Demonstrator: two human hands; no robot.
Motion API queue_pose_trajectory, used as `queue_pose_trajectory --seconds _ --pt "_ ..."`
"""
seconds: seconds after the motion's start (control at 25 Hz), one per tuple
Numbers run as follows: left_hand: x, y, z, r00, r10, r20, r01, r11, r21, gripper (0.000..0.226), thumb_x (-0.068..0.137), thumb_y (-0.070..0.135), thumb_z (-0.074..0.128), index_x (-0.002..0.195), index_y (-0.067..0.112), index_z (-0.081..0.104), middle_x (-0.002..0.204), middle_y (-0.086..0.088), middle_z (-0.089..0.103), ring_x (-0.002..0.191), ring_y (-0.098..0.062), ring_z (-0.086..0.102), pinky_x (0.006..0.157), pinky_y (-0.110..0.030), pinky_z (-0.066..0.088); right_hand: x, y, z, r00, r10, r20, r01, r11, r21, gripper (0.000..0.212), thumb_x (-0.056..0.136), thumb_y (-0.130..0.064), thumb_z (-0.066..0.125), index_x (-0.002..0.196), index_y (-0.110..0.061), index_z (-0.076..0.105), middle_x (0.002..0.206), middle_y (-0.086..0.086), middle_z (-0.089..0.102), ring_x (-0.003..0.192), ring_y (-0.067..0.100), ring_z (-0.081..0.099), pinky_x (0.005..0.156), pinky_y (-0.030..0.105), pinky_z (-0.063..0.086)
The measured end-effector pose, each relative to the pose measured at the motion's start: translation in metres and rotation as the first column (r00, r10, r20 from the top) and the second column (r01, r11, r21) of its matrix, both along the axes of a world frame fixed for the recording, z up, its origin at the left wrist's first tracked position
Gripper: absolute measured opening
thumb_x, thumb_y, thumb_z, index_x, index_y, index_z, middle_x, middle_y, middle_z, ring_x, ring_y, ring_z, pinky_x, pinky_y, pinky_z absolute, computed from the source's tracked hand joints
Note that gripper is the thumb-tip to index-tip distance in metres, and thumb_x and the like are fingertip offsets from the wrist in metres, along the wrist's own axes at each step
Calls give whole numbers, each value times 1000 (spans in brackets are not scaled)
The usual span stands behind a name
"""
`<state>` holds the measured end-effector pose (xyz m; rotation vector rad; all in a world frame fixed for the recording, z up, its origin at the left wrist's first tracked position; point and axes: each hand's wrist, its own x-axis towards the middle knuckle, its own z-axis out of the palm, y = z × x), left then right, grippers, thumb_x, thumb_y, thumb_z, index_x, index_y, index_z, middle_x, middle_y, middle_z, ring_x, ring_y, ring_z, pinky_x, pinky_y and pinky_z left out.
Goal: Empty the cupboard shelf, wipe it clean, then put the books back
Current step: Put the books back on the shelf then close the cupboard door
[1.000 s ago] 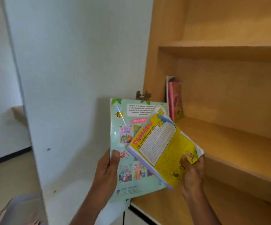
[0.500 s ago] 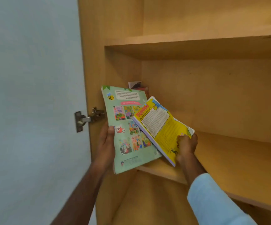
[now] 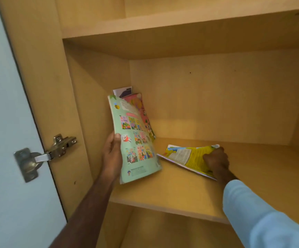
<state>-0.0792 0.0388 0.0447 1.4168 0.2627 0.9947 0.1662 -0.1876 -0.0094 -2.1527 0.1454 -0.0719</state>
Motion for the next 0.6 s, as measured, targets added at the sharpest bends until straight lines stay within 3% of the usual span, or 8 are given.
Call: queue_pose_trajectory --seconds 0.12,0.2,0.24,0.28,0.36,0.44,0.52,0.6 --pt "7 9 11 997 73 39 -75 996 53 34 109 30 39 85 26 63 97 0 76 92 -25 72 75 -42 60 -6 4 -3 999 -32 22 37 927 -372 86 82 -36 74 151 -12 29 145 20 43 134 41 42 105 46 42" --pt "16 3 20 992 88 90 -101 983 151 30 109 28 39 94 29 66 98 4 76 91 -17 73 71 -36 60 -16 22 3 955 66 290 54 920 -387 75 82 -42 74 145 -18 41 144 15 44 132 39 43 101 44 42" --pt "23 -4 23 989 96 110 -118 968 221 27 108 27 41 103 29 68 100 4 76 91 -15 73 71 -34 60 -26 36 11 894 197 403 -126 972 -196 59 85 -43 72 136 -20 52 138 10 51 128 38 49 97 42 45" --pt "34 -10 23 985 125 116 -155 938 310 26 107 28 43 113 27 68 102 4 75 92 -15 73 72 -34 60 -40 53 24 838 319 443 -400 911 100 46 88 -46 68 126 -22 60 131 4 60 122 35 58 91 39 48" --pt "63 -26 18 967 245 74 -246 805 539 33 103 37 42 127 29 63 104 -1 75 90 -18 71 74 -39 59 -71 82 57 677 600 426 -729 466 501 45 89 -59 56 122 -30 62 123 -6 68 112 24 67 78 36 52" --pt "91 -47 12 964 265 -6 -182 678 712 42 100 39 37 139 35 52 120 -1 72 106 -21 68 87 -42 57 -84 100 82 568 697 437 -756 232 612 47 92 -54 57 130 -26 57 120 -5 70 109 18 68 79 33 56" --pt "108 -57 11 994 58 -90 19 733 680 45 100 28 41 143 25 54 139 3 61 128 -12 57 105 -39 50 -75 102 94 624 623 472 -722 229 652 27 101 -34 58 123 -19 61 109 -2 75 103 13 72 82 29 59" --pt "119 -44 7 999 21 -24 -5 841 541 34 98 19 53 128 15 68 127 -1 70 118 -12 64 101 -41 54 -52 92 100 732 492 471 -650 295 700 16 105 -32 50 105 -24 64 91 -7 79 84 7 75 72 27 62"
